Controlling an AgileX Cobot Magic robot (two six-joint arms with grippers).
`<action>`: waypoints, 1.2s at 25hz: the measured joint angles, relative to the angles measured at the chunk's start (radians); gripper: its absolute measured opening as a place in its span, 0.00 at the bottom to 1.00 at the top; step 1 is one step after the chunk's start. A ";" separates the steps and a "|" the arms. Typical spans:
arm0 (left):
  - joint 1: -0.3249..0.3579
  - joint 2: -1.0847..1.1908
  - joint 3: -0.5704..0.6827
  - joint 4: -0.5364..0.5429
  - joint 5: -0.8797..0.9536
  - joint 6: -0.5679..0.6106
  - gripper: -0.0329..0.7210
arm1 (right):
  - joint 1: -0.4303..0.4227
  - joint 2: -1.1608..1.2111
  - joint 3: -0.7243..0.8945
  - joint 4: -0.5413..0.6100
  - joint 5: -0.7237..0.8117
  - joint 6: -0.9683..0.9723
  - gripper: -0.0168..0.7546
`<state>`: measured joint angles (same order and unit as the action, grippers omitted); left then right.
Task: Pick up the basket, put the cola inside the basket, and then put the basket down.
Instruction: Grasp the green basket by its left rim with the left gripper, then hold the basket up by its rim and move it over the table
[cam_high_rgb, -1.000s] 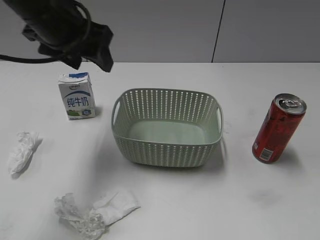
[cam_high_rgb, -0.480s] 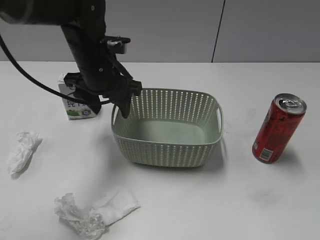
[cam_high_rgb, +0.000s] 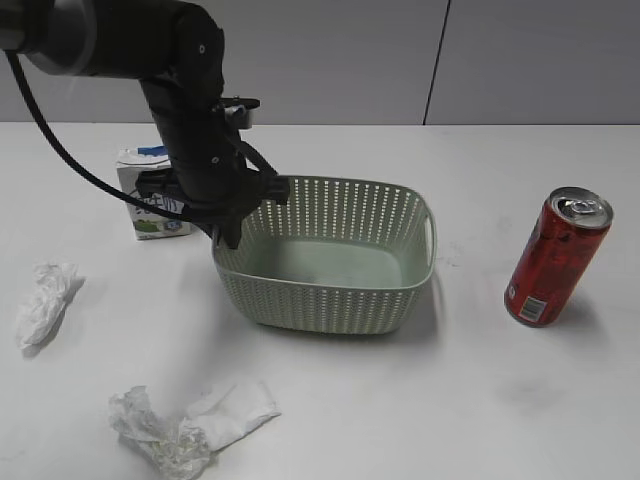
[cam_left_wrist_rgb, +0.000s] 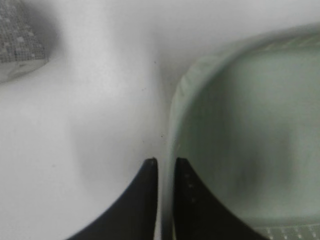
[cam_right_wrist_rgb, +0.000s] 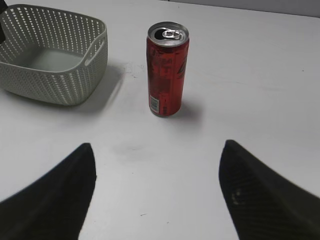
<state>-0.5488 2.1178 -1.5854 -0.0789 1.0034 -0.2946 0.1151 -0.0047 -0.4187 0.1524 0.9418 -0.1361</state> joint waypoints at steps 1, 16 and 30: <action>0.000 0.000 0.000 -0.004 -0.002 -0.001 0.14 | 0.000 0.000 0.000 0.000 0.000 0.000 0.78; 0.000 -0.137 -0.001 -0.071 0.093 -0.027 0.04 | 0.000 0.000 0.000 0.008 -0.004 0.000 0.78; -0.030 -0.198 0.003 -0.120 0.142 -0.027 0.04 | 0.000 0.565 -0.290 0.031 -0.105 0.039 0.68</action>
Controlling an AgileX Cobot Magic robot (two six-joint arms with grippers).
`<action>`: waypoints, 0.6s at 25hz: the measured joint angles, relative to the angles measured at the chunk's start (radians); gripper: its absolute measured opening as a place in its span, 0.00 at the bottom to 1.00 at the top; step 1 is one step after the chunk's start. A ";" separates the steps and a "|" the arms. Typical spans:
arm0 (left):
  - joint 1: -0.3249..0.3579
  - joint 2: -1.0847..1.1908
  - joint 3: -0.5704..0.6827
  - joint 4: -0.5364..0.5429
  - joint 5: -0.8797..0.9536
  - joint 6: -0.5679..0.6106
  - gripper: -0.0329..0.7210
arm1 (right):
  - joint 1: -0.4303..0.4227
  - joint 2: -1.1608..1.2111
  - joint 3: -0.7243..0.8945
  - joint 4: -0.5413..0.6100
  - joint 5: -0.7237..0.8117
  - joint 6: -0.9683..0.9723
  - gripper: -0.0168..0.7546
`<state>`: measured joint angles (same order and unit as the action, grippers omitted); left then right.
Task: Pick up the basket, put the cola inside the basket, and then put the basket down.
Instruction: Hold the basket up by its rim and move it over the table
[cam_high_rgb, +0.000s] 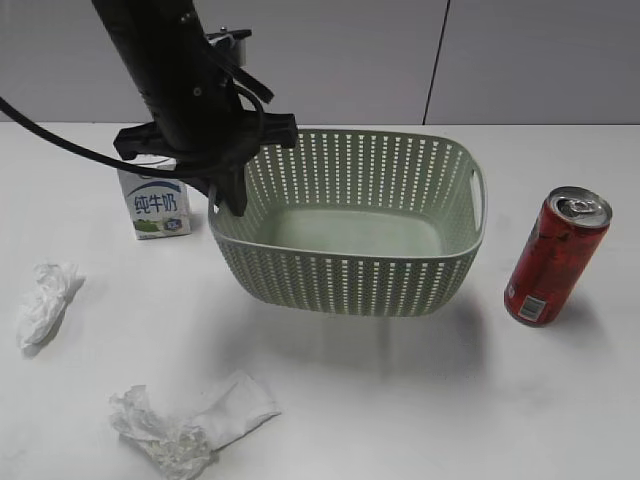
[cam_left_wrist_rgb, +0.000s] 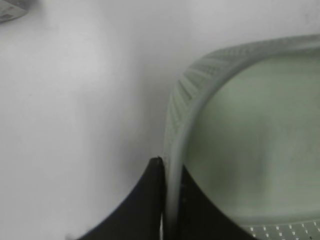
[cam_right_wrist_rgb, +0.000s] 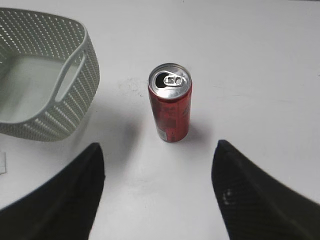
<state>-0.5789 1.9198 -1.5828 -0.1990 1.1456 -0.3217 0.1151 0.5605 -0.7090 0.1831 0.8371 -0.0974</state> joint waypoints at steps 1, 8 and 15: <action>-0.001 0.000 0.000 -0.002 -0.002 0.000 0.04 | 0.000 0.078 -0.037 0.001 -0.002 0.000 0.68; -0.001 0.000 0.000 -0.001 -0.013 0.000 0.04 | 0.000 0.561 -0.300 0.003 -0.004 0.000 0.68; -0.001 0.000 0.000 -0.001 -0.015 0.000 0.04 | 0.000 0.973 -0.552 -0.055 0.028 0.017 0.68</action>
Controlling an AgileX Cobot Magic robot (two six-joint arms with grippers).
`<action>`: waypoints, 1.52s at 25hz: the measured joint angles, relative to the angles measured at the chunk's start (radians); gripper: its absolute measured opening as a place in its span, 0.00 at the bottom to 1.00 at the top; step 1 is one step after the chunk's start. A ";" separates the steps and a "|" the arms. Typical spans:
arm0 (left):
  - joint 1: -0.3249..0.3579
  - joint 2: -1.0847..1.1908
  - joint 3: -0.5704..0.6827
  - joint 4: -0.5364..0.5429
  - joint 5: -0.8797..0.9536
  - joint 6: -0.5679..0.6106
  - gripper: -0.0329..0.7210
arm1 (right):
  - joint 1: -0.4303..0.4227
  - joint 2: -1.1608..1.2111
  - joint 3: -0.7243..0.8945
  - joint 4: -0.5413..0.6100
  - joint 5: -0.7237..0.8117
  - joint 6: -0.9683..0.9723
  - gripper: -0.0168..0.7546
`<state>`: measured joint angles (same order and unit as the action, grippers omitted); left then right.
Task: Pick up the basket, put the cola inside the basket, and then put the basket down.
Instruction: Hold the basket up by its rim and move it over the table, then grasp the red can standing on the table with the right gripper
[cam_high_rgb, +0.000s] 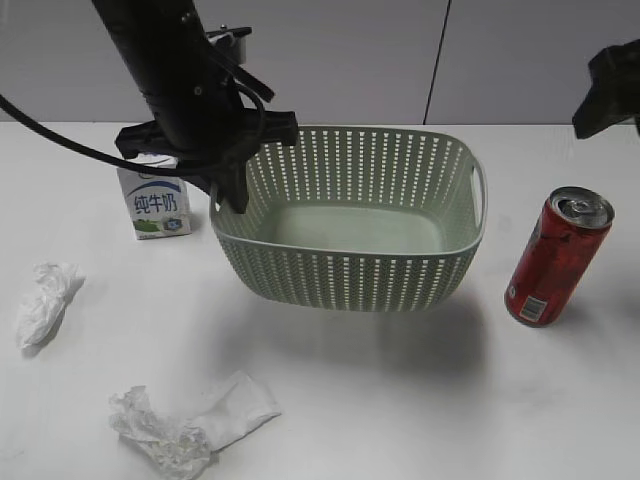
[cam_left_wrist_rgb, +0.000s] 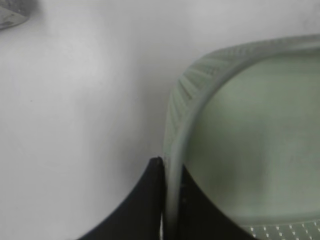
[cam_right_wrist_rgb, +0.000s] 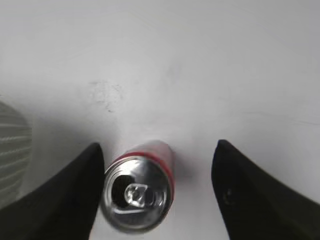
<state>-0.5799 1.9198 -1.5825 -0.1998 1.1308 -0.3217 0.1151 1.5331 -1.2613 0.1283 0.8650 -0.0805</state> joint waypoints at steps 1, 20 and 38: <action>0.000 0.000 0.000 0.000 0.000 0.000 0.04 | 0.000 0.054 -0.033 -0.013 0.022 0.001 0.68; 0.000 0.000 0.000 0.005 0.002 -0.001 0.04 | 0.000 0.448 -0.305 -0.040 0.225 0.007 0.68; 0.000 0.000 0.000 0.005 0.004 -0.001 0.04 | 0.000 -0.198 -0.076 -0.026 0.314 0.008 0.68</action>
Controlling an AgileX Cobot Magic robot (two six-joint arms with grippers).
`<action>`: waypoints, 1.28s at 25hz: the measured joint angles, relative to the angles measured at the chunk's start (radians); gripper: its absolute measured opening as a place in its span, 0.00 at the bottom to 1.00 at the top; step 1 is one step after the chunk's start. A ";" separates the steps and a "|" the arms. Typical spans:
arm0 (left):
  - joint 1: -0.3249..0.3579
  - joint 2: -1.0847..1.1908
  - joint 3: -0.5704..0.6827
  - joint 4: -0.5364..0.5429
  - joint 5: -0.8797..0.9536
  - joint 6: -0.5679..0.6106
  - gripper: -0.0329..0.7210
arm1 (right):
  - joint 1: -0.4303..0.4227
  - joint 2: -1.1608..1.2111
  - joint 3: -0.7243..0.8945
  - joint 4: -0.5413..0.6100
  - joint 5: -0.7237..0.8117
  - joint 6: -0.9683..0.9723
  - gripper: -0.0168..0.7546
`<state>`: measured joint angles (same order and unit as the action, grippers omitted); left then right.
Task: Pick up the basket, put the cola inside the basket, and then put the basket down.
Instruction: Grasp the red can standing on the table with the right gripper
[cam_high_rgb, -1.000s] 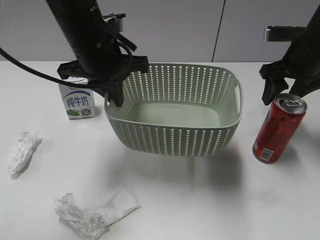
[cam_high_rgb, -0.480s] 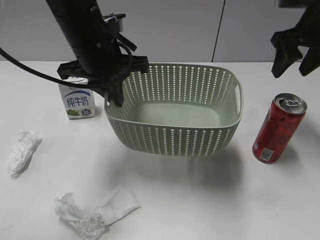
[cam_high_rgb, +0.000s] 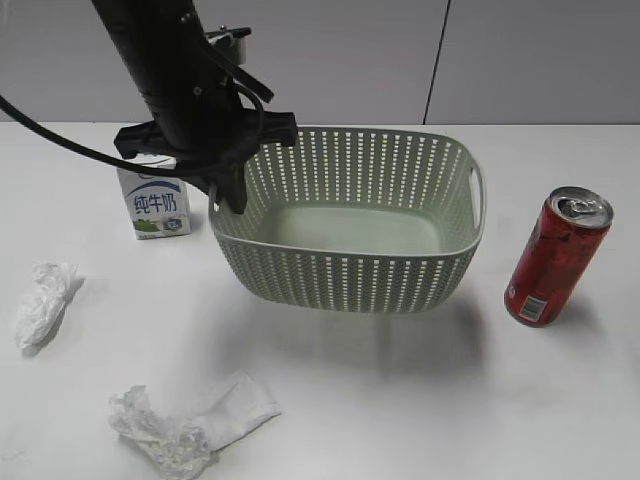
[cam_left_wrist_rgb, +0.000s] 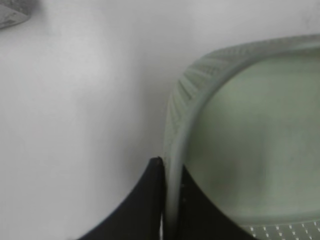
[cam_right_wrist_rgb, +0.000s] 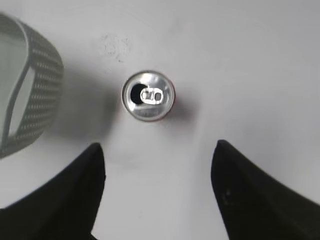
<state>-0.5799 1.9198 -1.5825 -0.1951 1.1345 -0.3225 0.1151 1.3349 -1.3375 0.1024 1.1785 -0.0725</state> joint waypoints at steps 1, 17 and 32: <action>0.000 0.000 0.000 0.000 0.000 0.000 0.04 | 0.000 -0.057 0.052 0.000 -0.009 0.000 0.68; 0.000 0.000 0.000 0.001 0.002 -0.001 0.04 | 0.000 -0.891 0.822 0.001 -0.289 0.000 0.67; 0.000 -0.001 0.001 0.002 0.018 -0.001 0.04 | 0.000 -1.339 0.922 0.000 -0.239 -0.033 0.67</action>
<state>-0.5799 1.9189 -1.5817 -0.1932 1.1529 -0.3234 0.1151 -0.0037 -0.4159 0.1024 0.9398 -0.1058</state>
